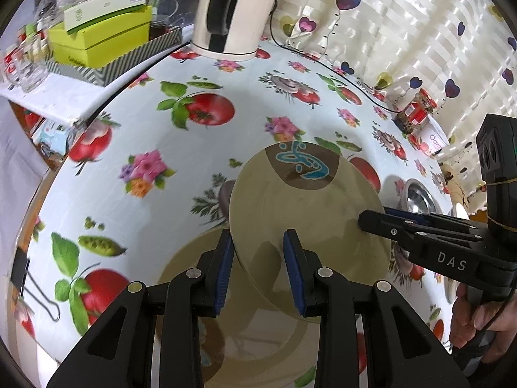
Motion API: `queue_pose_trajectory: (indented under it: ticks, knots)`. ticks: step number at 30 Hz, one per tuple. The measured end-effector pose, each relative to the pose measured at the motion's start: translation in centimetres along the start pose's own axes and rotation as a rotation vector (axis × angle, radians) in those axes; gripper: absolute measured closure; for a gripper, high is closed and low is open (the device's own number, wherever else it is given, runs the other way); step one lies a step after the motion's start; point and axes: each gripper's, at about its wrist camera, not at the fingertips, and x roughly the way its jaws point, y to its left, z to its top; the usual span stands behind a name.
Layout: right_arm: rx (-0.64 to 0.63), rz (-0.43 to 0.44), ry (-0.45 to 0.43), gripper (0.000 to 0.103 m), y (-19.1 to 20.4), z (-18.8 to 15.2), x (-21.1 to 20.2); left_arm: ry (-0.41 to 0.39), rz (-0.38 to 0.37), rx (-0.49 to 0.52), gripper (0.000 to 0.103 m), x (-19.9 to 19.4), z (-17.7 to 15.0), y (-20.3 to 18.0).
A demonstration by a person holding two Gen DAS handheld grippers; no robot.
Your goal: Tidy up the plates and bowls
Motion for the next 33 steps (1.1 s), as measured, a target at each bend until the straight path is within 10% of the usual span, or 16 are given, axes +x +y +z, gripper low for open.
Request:
queue_pose_trajectory:
  ticks: [33]
  knots:
    - [-0.082, 0.015, 0.057, 0.075, 5.5, -5.0, 2.1, 0.018, 0.044, -0.061, 0.071, -2.1, -5.5, 3.8]
